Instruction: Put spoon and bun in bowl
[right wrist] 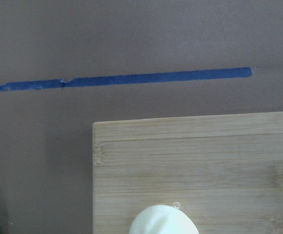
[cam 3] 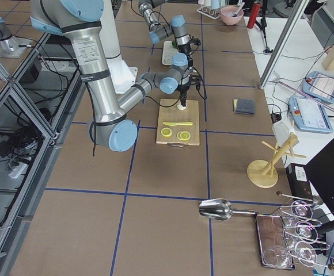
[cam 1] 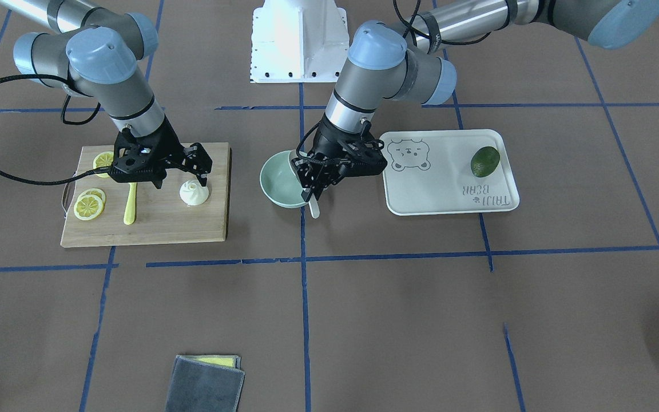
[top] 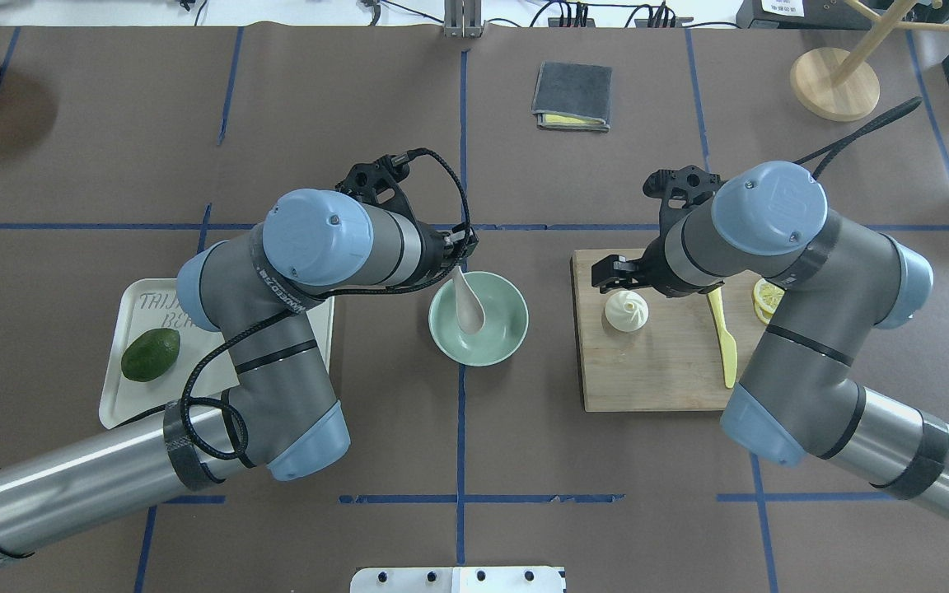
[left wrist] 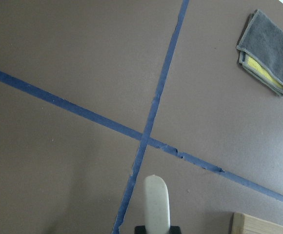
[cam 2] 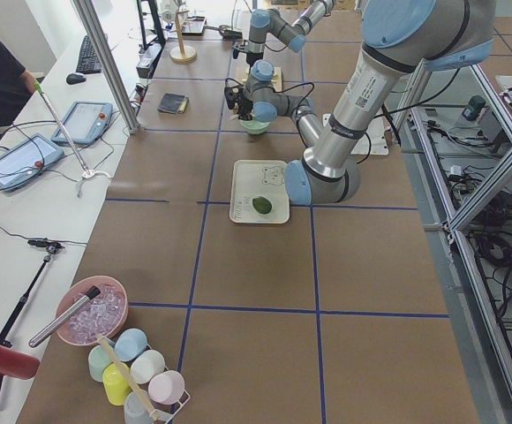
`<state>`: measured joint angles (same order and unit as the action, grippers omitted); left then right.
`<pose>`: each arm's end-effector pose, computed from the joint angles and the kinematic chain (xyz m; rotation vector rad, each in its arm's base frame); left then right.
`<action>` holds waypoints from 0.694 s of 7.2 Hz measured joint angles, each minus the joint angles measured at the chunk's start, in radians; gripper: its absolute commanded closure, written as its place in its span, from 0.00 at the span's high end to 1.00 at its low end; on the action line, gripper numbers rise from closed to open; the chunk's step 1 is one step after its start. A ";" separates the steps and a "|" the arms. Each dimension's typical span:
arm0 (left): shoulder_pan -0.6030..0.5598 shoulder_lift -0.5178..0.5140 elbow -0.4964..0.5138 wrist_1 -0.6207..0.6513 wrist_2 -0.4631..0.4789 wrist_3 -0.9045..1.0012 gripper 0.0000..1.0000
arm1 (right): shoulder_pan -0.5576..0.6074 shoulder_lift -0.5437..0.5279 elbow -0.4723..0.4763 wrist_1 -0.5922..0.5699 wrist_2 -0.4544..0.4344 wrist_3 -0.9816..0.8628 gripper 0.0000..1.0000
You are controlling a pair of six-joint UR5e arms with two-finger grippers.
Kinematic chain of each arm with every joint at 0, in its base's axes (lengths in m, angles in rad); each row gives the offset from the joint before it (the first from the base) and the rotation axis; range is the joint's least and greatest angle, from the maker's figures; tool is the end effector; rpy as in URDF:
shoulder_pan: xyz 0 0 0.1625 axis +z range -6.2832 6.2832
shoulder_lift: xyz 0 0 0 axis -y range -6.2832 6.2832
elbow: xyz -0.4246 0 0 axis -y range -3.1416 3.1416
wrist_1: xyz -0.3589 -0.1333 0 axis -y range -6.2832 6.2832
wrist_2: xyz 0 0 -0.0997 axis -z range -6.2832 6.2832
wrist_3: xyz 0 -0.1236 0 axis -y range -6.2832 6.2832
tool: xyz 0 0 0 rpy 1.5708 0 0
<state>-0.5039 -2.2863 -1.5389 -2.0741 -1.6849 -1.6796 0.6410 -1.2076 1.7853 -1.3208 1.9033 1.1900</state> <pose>0.5624 -0.4463 0.2098 0.1357 1.1948 -0.4704 -0.4293 -0.4363 0.3690 0.1276 -0.8680 0.1057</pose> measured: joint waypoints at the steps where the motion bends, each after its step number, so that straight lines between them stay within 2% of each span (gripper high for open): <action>1: 0.011 -0.001 0.005 0.000 0.014 0.000 0.00 | -0.002 0.016 -0.019 0.000 -0.001 0.000 0.99; 2: 0.017 -0.002 0.006 0.000 0.022 0.000 0.00 | -0.003 0.025 -0.033 0.000 -0.001 0.000 0.99; 3: 0.019 -0.002 0.006 -0.001 0.025 0.001 0.27 | -0.004 0.029 -0.046 0.000 -0.001 -0.001 0.99; 4: 0.021 -0.003 0.006 0.000 0.026 0.000 0.99 | -0.005 0.030 -0.057 0.000 -0.001 -0.001 0.98; 5: 0.022 -0.003 0.004 0.001 0.027 0.001 1.00 | -0.006 0.031 -0.063 0.000 -0.001 -0.001 0.96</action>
<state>-0.4823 -2.2893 -1.5353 -2.0733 -1.6584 -1.6789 0.6346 -1.1770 1.7221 -1.3208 1.9024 1.1892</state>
